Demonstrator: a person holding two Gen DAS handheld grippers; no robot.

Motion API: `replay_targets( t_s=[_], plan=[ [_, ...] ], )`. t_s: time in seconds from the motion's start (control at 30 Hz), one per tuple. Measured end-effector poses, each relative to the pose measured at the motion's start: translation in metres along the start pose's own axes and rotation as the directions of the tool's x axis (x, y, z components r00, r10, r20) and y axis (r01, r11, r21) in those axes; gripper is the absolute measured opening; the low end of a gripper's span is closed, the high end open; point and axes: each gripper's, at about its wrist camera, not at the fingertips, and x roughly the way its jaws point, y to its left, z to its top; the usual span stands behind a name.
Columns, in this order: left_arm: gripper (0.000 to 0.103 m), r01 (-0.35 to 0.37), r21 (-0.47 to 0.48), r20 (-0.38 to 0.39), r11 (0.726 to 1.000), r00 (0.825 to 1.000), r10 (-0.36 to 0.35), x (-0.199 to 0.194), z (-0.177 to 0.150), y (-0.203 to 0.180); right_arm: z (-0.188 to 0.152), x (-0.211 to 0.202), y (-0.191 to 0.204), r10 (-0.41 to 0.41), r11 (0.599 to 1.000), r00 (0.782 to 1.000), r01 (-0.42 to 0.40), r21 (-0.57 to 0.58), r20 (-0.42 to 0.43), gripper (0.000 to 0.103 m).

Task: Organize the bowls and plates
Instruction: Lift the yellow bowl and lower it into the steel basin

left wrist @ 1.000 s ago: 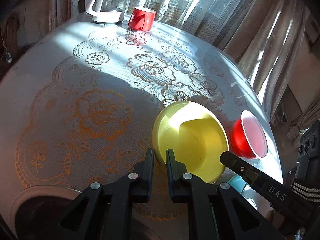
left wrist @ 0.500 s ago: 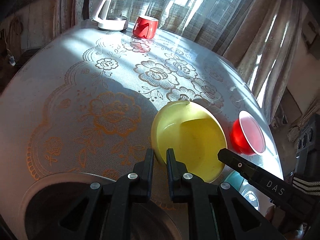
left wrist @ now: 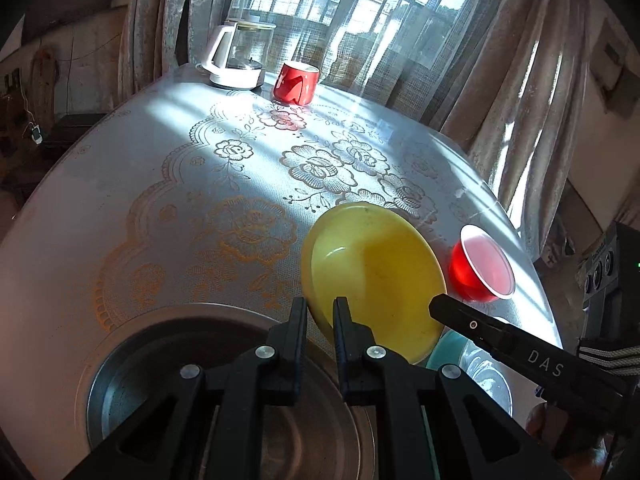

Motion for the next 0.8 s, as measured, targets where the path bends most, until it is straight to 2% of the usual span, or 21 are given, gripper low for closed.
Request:
replay_targets(
  t_s=[0.4, 0.8],
  plan=[
    [0.014, -0.01, 0.008, 0.082, 1.0, 0.997, 0.01, -0.05, -0.024, 0.011, -0.022, -0.037, 0.03, 0.087, 0.994, 0.995, -0.083, -0.064, 0.056, 0.014],
    [0.014, -0.089, -0.017, 0.139, 0.996, 0.986, 0.091, -0.086, -0.058, 0.039, -0.058, -0.034, 0.06, 0.166, 0.977, 0.986, -0.164, -0.137, 0.004, 0.014]
  ],
)
